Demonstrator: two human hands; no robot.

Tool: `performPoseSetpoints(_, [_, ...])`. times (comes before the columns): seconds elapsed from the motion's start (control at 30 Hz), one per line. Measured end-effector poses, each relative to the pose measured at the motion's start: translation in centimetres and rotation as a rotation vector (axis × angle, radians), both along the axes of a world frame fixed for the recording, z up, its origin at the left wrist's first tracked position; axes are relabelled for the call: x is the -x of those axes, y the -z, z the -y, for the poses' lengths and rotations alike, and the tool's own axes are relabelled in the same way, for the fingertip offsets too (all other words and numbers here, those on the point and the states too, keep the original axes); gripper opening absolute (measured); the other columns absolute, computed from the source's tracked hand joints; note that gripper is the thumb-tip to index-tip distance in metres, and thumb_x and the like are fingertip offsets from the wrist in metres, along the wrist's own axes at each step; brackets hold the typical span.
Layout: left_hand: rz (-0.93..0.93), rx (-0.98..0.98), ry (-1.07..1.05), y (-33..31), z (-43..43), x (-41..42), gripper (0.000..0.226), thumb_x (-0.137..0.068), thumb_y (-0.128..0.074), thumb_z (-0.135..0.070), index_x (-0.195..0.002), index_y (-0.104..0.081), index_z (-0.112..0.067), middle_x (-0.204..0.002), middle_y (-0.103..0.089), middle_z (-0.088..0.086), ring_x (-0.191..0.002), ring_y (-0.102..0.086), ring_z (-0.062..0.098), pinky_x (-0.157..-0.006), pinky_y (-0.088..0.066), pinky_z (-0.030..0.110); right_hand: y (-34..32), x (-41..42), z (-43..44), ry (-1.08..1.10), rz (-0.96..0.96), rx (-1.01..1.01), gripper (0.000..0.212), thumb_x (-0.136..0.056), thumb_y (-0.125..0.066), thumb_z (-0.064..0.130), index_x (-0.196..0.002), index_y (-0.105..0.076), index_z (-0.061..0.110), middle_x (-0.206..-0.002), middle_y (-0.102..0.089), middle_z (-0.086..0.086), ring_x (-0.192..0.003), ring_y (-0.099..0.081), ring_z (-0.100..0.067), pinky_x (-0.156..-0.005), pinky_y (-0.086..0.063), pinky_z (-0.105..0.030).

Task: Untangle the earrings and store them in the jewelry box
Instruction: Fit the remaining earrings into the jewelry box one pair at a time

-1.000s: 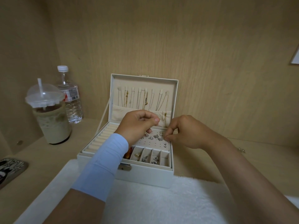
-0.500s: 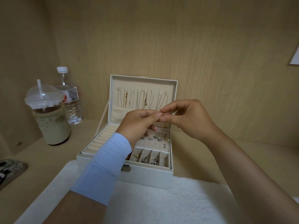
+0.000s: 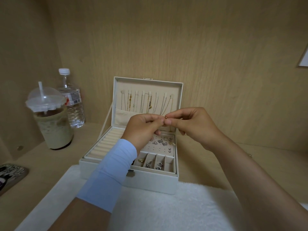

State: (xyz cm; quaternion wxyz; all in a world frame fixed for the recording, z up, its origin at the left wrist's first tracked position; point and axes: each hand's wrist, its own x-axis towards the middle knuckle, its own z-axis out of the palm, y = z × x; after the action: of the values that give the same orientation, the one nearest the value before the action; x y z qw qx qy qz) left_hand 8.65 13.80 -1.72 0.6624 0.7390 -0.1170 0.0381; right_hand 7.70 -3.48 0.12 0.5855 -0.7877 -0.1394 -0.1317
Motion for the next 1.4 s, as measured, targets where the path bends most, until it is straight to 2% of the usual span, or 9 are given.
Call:
performPoseSetpoints(0.13, [0.044, -0.104, 0.045, 0.1, -0.3, 0.0, 0.013, -0.093, -0.065, -0.020, -0.096, -0.077, -0.017, -0.084, -0.076, -0.005, -0.066, -0.063, 0.005, -0.061, -0.049, 0.018, 0.4, -0.2, 0.5, -0.005, 0.028, 0.076, 0.008, -0.082, -0.078, 0.004, -0.090, -0.079, 0.003, -0.066, -0.072, 0.006, -0.046, -0.053, 0.002, -0.050, -0.041, -0.011])
performPoseSetpoints(0.2, [0.107, -0.201, 0.061, 0.4, -0.7, -0.1, 0.013, -0.092, -0.066, -0.020, -0.095, -0.078, -0.021, -0.085, -0.076, -0.010, -0.073, -0.065, 0.001, -0.071, -0.052, 0.018, 0.5, -0.3, 0.9, -0.005, 0.017, 0.169, 0.006, -0.083, -0.078, 0.007, -0.089, -0.080, 0.007, -0.067, -0.073, 0.006, -0.047, -0.052, 0.001, -0.051, -0.041, -0.011])
performPoseSetpoints(0.33, [0.256, -0.625, -0.021, 1.3, -1.0, -0.5, 0.012, -0.086, -0.069, -0.033, -0.085, -0.072, -0.044, -0.097, -0.068, -0.017, -0.099, -0.056, 0.005, -0.094, -0.047, 0.032, 0.5, -0.2, 1.5, 0.001, -0.042, 0.554, 0.004, -0.080, -0.083, 0.016, -0.081, -0.081, 0.020, -0.065, -0.069, 0.018, -0.053, -0.055, 0.010, -0.055, -0.038, -0.005])
performPoseSetpoints(0.53, [0.359, -0.847, 0.016, 1.2, -0.6, 0.0, 0.009, -0.086, -0.069, -0.038, -0.093, -0.073, -0.040, -0.104, -0.064, -0.015, -0.109, -0.046, 0.012, -0.103, -0.038, 0.038, 1.3, -0.6, 1.4, 0.064, -0.032, 0.805, 0.005, -0.077, -0.084, 0.029, -0.076, -0.080, 0.031, -0.076, -0.066, 0.019, -0.067, -0.055, 0.016, -0.061, -0.035, -0.012])
performPoseSetpoints(0.87, [0.364, -0.884, 0.038, 1.6, -0.8, -0.3, 0.012, -0.087, -0.068, -0.035, -0.097, -0.074, -0.037, -0.100, -0.064, -0.016, -0.107, -0.048, 0.011, -0.097, -0.041, 0.032, 1.3, -0.5, 1.4, 0.022, -0.025, 0.863, 0.006, -0.079, -0.079, 0.034, -0.074, -0.079, 0.031, -0.078, -0.070, 0.019, -0.073, -0.061, 0.008, -0.069, -0.049, -0.021])
performPoseSetpoints(0.97, [0.376, -0.887, 0.031, 1.7, -0.8, -0.3, 0.013, -0.087, -0.068, -0.035, -0.099, -0.073, -0.038, -0.103, -0.064, -0.014, -0.107, -0.047, 0.012, -0.098, -0.040, 0.033, 1.1, -0.7, 1.7, 0.036, -0.040, 0.803, 0.012, -0.087, -0.073, 0.031, -0.077, -0.078, 0.028, -0.084, -0.073, 0.013, -0.068, -0.060, 0.008, -0.067, -0.046, -0.019])
performPoseSetpoints(1.1, [0.393, -0.837, 0.026, 1.7, -0.8, -0.3, 0.013, -0.086, -0.068, -0.035, -0.098, -0.071, -0.040, -0.101, -0.061, -0.015, -0.107, -0.047, 0.010, -0.097, -0.041, 0.032, 1.4, -1.0, 1.7, 0.176, -0.013, 0.807, 0.015, -0.089, -0.070, 0.034, -0.075, -0.074, 0.029, -0.086, -0.071, 0.013, -0.084, -0.065, -0.003, -0.084, -0.056, -0.038])
performPoseSetpoints(1.23, [0.400, -0.853, 0.044, 1.7, -0.6, -0.1, 0.010, -0.086, -0.069, -0.034, -0.093, -0.072, -0.039, -0.103, -0.061, -0.013, -0.108, -0.047, 0.011, -0.098, -0.042, 0.034, 1.7, -0.9, 1.2, 0.153, -0.058, 0.844, 0.018, -0.083, -0.076, 0.043, -0.072, -0.074, 0.029, -0.080, -0.071, 0.011, -0.080, -0.065, -0.005, -0.079, -0.057, -0.039])
performPoseSetpoints(1.4, [0.389, -0.855, 0.049, 1.8, -0.6, 0.0, 0.009, -0.084, -0.070, -0.035, -0.091, -0.071, -0.040, -0.101, -0.061, -0.014, -0.107, -0.047, 0.010, -0.097, -0.042, 0.034, 1.9, -1.0, 1.1, 0.113, -0.069, 0.876, 0.010, -0.083, -0.077, 0.036, -0.078, -0.077, 0.028, -0.082, -0.070, 0.010, -0.083, -0.064, -0.004, -0.082, -0.056, -0.039])
